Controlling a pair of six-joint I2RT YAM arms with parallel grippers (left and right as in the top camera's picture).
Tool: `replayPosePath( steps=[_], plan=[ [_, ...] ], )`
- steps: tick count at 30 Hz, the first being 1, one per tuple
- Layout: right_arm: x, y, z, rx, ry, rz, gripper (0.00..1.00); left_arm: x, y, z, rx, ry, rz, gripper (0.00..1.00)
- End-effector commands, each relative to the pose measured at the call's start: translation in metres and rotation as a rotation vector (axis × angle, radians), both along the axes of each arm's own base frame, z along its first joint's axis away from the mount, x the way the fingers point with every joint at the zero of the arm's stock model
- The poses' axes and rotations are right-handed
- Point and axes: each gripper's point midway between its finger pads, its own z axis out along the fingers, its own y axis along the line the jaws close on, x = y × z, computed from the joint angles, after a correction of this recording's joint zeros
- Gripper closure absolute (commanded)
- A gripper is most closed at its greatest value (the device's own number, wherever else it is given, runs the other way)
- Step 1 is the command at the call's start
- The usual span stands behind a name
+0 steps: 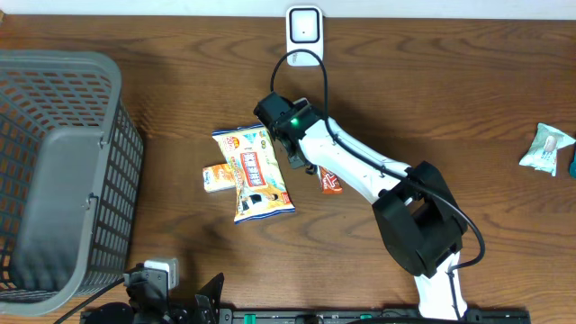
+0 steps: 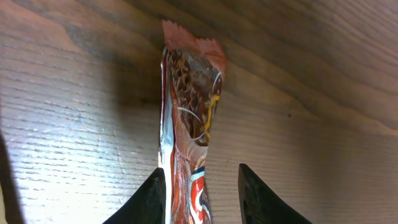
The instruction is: Scan the item barcode
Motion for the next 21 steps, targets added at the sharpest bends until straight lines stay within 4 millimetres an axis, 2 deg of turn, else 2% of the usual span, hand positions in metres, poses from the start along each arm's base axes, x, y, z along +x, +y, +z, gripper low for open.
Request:
replayPosePath(
  steps=[1, 14, 21],
  plan=[
    [-0.005, 0.003, -0.004, -0.023, -0.006, 0.0, 0.7, -0.001, -0.001, 0.002, 0.012, -0.018, -0.015, 0.02],
    [-0.006, 0.005, -0.026, -0.029, 0.009, -0.009, 0.74, -0.001, -0.001, 0.002, 0.012, -0.018, -0.015, 0.02],
    [-0.011, 0.003, -0.041, -0.045, 0.049, -0.008, 0.72, -0.001, -0.001, 0.002, 0.012, -0.018, -0.015, 0.02]
  ],
)
